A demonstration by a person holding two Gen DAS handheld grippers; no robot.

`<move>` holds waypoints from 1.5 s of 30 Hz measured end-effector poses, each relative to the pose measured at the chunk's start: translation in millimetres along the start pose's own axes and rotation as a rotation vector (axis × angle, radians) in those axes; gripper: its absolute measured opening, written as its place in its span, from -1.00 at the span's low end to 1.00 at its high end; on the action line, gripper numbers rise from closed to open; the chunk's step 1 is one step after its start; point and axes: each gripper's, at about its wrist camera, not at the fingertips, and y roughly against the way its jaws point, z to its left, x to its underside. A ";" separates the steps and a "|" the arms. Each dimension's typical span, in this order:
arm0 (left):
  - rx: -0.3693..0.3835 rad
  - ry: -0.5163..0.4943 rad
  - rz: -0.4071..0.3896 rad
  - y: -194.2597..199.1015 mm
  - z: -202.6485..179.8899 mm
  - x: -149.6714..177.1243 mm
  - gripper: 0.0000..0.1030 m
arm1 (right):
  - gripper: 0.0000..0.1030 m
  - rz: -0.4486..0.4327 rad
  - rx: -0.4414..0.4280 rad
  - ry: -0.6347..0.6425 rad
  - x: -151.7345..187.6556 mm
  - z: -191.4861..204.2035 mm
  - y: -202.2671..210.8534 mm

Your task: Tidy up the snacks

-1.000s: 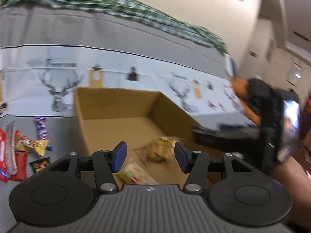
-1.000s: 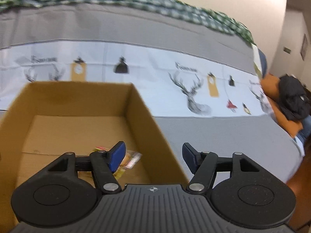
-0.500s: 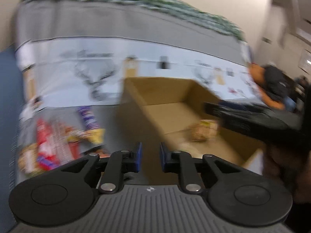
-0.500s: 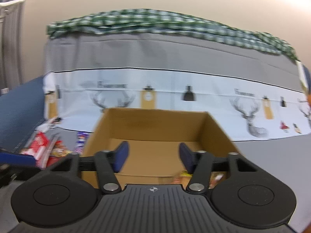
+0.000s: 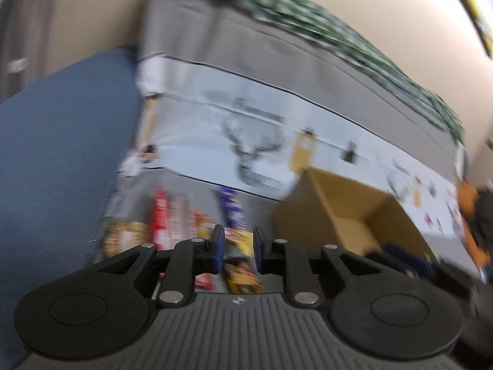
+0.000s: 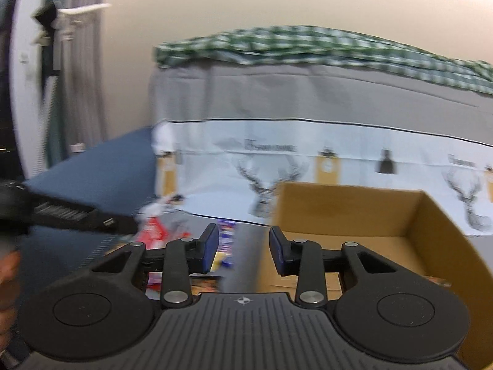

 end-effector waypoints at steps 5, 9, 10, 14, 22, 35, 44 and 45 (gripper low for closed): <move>-0.089 0.082 -0.005 -2.6 21.6 -7.8 -0.59 | -0.26 0.003 -0.110 0.065 9.0 28.7 -2.4; -0.128 0.084 0.027 -9.6 27.1 -7.6 -0.57 | -0.25 0.007 -0.133 0.104 25.0 43.1 -9.0; -0.135 0.081 0.038 -12.4 27.7 -5.6 -0.57 | -0.25 0.019 -0.131 0.120 29.4 47.0 -12.9; -0.162 0.066 0.057 -22.6 29.6 -2.7 -0.48 | 0.01 0.031 -0.138 0.138 34.5 55.9 -25.3; -0.188 0.030 0.081 -47.3 30.7 8.3 -0.46 | 0.06 0.178 -0.038 0.258 61.6 72.5 -81.8; -0.210 -0.030 0.066 -81.0 35.4 14.1 -0.15 | 0.10 0.337 0.133 0.352 88.2 82.5 -131.6; -0.197 -0.032 0.077 -87.5 38.2 16.9 -0.15 | -0.23 0.333 0.124 0.354 89.6 84.6 -130.8; -0.196 -0.030 0.077 -87.4 38.6 17.0 -0.15 | -0.24 0.333 0.123 0.353 89.6 84.5 -130.9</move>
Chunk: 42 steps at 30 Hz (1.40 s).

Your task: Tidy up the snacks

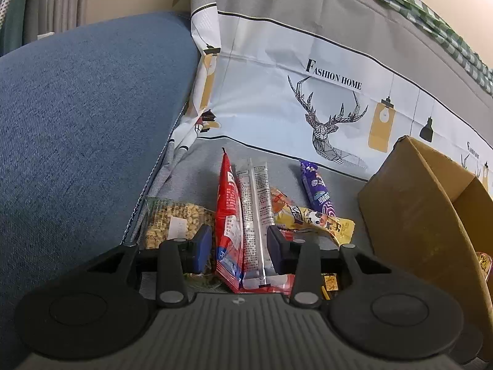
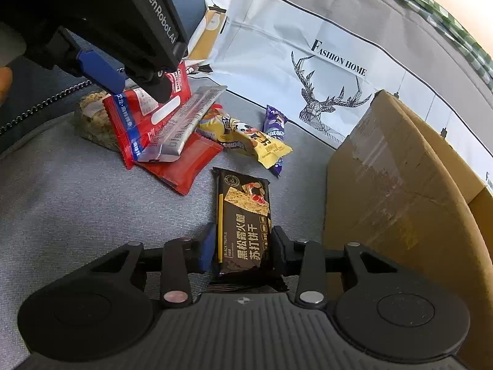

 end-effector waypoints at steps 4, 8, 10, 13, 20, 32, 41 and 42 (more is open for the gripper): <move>0.005 0.007 0.000 -0.7 1.7 1.2 -0.15 | -0.27 -0.009 -0.010 -0.008 0.9 -1.3 1.3; 0.009 0.014 0.006 -3.0 4.2 1.8 -0.15 | -0.27 -0.019 -0.015 -0.008 2.4 -1.4 3.1; 0.012 0.019 0.003 -2.8 5.1 1.3 -0.16 | -0.28 -0.024 -0.017 -0.002 2.7 -0.9 3.8; 0.017 0.017 0.000 -2.4 4.9 0.9 -0.42 | -0.34 -0.036 -0.022 0.001 2.9 -0.1 7.7; 0.026 0.013 0.006 4.1 8.8 5.7 -0.94 | -0.44 -0.055 -0.043 0.014 6.2 3.8 16.7; 0.074 0.023 0.012 62.1 7.9 25.3 -0.97 | -0.68 -0.049 -0.140 0.028 5.3 0.8 64.3; 0.142 0.158 0.087 114.8 7.1 72.9 -0.97 | -0.75 0.071 -0.303 -0.116 40.4 -13.6 117.4; 0.141 0.170 0.094 119.4 7.0 77.0 -0.97 | -0.74 0.081 -0.318 -0.125 44.9 -14.1 120.2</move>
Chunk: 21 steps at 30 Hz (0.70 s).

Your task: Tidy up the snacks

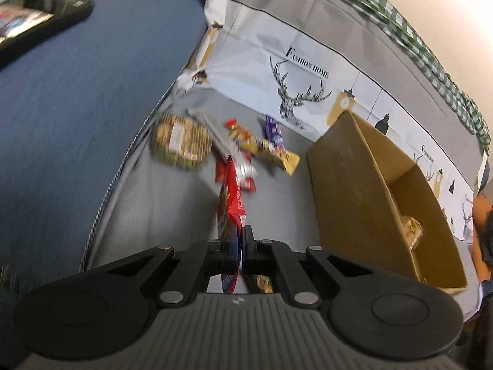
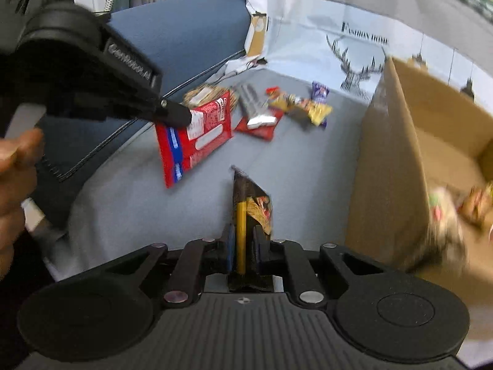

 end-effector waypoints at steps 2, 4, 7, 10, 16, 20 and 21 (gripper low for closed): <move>-0.008 0.031 0.014 6.3 1.1 6.1 -0.96 | -0.73 0.018 -0.038 -0.003 6.4 0.9 2.6; -0.055 0.052 0.022 10.2 2.1 9.3 -0.94 | -0.55 0.002 -0.042 0.008 8.8 2.1 5.8; -0.109 -0.018 -0.008 12.9 -1.9 11.6 -0.66 | 0.13 -0.017 -0.050 0.005 8.2 -0.3 6.7; -0.139 -0.094 -0.004 6.7 -6.6 16.3 -0.48 | 0.21 -0.021 -0.044 -0.006 6.2 -3.0 0.7; -0.148 -0.105 0.011 -14.1 -6.6 23.9 -0.08 | 0.26 0.021 -0.036 -0.028 7.2 -8.2 -21.8; -0.173 -0.181 0.009 -28.9 -14.0 34.8 0.28 | 0.26 0.041 -0.034 -0.031 8.2 -8.8 -32.6; -0.184 -0.200 0.012 -32.7 -16.5 36.5 0.33 | 0.26 0.045 -0.034 -0.033 8.1 -9.3 -34.9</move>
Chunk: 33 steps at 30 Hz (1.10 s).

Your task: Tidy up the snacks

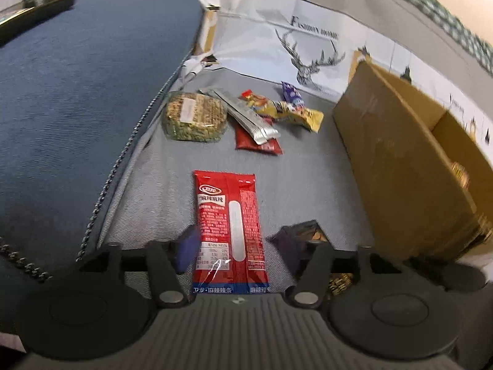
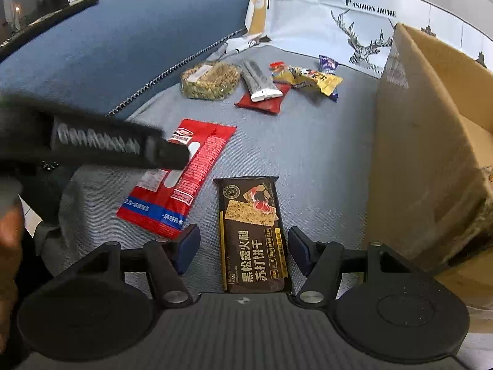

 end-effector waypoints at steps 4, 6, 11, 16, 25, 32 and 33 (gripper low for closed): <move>-0.008 -0.030 0.003 -10.3 -5.9 -1.4 0.38 | 0.26 0.011 -0.006 0.005 -1.6 0.8 -5.4; -0.029 -0.037 0.028 -18.0 -7.5 -1.5 0.38 | 0.25 0.012 0.003 0.020 -1.8 3.0 -6.6; -0.054 -0.041 0.065 -29.8 -9.4 -1.4 0.38 | 0.16 0.006 0.013 0.042 -0.2 4.0 -5.0; -0.095 -0.108 0.061 -29.5 -15.1 3.0 0.15 | -0.19 -0.003 0.016 0.055 -0.7 5.1 -2.4; -0.059 -0.083 0.043 -15.4 -10.7 2.4 -0.04 | -0.19 -0.025 0.025 0.073 3.8 5.6 8.9; 0.001 -0.044 0.094 -12.6 -5.6 10.8 -0.03 | -0.19 -0.014 0.029 0.058 4.7 3.4 12.1; -0.002 -0.048 0.097 -13.5 -6.2 11.6 -0.02 | -0.19 -0.004 0.028 0.054 5.1 2.6 9.9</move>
